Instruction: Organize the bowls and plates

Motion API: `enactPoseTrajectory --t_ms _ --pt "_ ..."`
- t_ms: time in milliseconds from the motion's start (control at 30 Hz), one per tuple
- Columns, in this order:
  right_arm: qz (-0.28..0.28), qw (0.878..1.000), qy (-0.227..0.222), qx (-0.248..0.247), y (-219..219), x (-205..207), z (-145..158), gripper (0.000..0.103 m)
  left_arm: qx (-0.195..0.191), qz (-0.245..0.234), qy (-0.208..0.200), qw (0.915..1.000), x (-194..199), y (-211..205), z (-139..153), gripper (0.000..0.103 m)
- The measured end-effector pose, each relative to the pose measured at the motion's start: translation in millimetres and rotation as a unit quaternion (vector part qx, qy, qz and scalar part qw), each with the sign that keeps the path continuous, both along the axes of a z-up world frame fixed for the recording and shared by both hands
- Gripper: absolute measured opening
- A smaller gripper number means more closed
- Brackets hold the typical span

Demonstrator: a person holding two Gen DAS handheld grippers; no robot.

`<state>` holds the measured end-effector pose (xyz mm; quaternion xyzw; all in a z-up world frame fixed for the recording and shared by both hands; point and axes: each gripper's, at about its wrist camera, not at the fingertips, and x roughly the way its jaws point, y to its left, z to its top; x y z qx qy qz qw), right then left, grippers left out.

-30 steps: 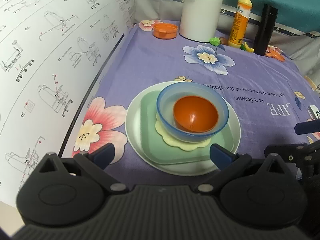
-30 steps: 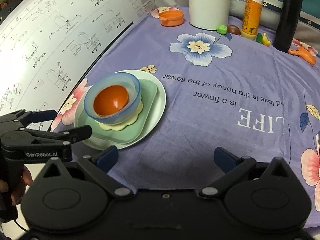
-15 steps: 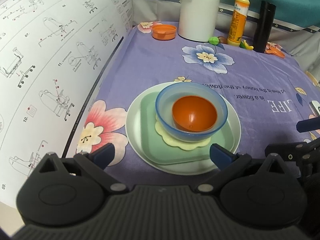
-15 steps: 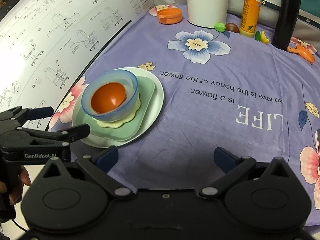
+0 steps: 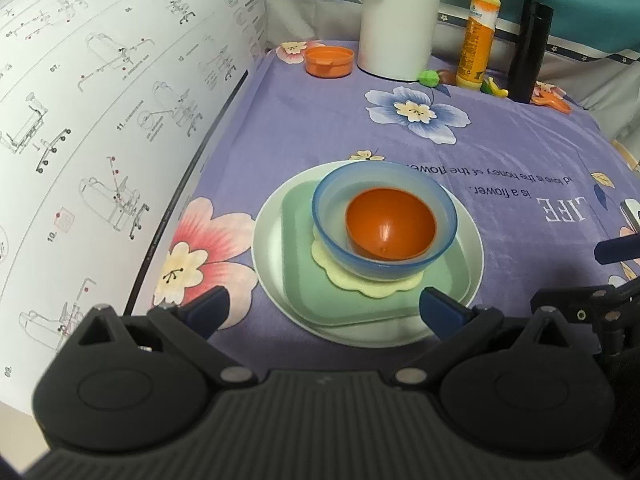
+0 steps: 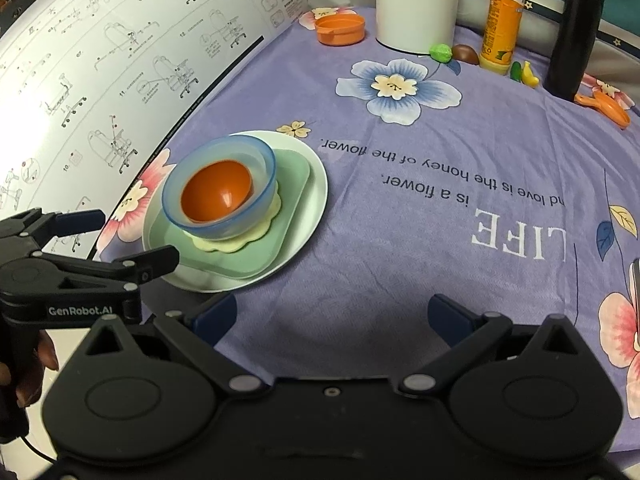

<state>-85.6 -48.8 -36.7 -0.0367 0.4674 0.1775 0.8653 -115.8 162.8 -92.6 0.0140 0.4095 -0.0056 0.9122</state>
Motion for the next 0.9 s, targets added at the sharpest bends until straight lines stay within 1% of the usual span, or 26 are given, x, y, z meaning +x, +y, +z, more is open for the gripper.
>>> enactPoseTrajectory --t_ms 67,200,900 --pt "0.000 1.000 0.001 -0.001 0.2 0.0 -0.6 0.103 0.001 0.001 0.000 1.0000 0.4 0.3 -0.1 0.103" --pt "0.001 1.000 0.005 -0.003 0.1 0.2 -1.3 0.103 -0.010 0.000 0.011 0.9999 3.0 2.8 -1.5 0.103" --pt "0.000 1.000 0.005 -0.016 3.5 -1.0 -1.2 0.103 0.019 -0.013 0.013 0.9997 1.2 -0.9 1.9 0.103"
